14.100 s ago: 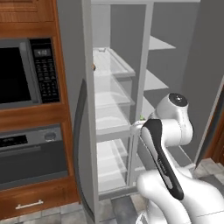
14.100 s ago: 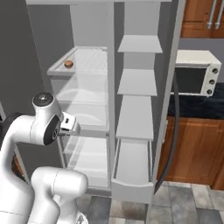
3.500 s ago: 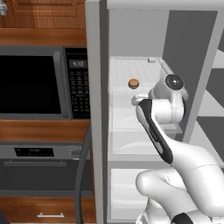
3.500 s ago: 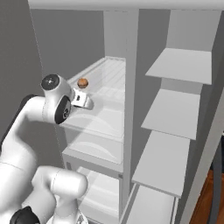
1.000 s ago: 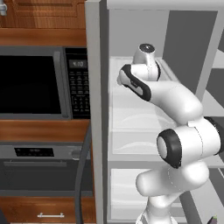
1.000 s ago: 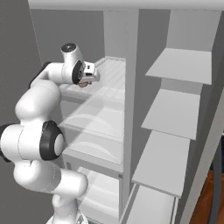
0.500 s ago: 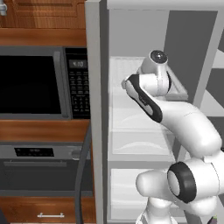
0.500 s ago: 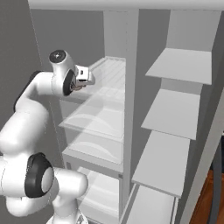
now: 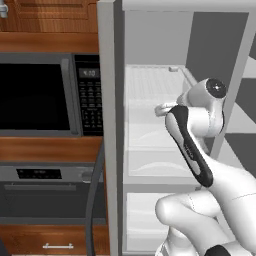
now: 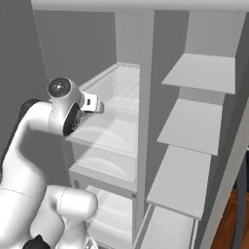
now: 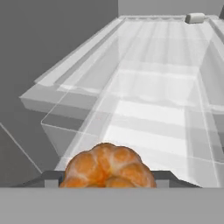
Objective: Take the tangerine and eggplant from the fridge shelf and place them in the freezer drawer to begin freezing them.
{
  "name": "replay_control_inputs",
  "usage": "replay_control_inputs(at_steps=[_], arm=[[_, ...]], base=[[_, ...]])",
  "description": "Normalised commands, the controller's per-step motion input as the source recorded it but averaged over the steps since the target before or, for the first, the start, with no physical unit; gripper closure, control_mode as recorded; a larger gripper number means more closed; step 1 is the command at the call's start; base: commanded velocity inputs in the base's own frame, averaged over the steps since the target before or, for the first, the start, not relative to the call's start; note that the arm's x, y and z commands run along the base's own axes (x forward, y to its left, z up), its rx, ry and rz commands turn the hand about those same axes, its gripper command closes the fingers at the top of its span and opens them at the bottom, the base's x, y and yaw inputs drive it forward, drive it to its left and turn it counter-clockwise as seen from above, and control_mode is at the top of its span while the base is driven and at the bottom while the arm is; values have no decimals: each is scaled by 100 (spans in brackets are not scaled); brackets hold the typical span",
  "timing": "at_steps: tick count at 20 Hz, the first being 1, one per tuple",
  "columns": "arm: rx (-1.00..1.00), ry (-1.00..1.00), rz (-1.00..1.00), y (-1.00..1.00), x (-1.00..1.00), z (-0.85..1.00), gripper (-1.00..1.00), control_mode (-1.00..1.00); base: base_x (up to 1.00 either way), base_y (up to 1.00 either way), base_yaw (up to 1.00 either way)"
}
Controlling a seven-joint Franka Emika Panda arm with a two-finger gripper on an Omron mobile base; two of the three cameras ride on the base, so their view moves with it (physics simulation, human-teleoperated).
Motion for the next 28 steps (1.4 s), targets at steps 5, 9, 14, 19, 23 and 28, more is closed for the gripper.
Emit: replay_control_inputs(at_steps=[5,9,14,19,23,28], arm=[[2,13,-7,-2,-91,-2,100,-100],[0,24,-10,0,-67,-12,100,-100],[0,0,0,0,0,0,100,100],[0,0,0,0,0,0,100,100],[0,0,0,0,0,0,100,100],[0,0,0,0,0,0,100,100]], base=[[0,0,0],[0,0,0],[-98,0,-10],[-74,-1,-16],[0,-28,-45],[0,-22,-44]])
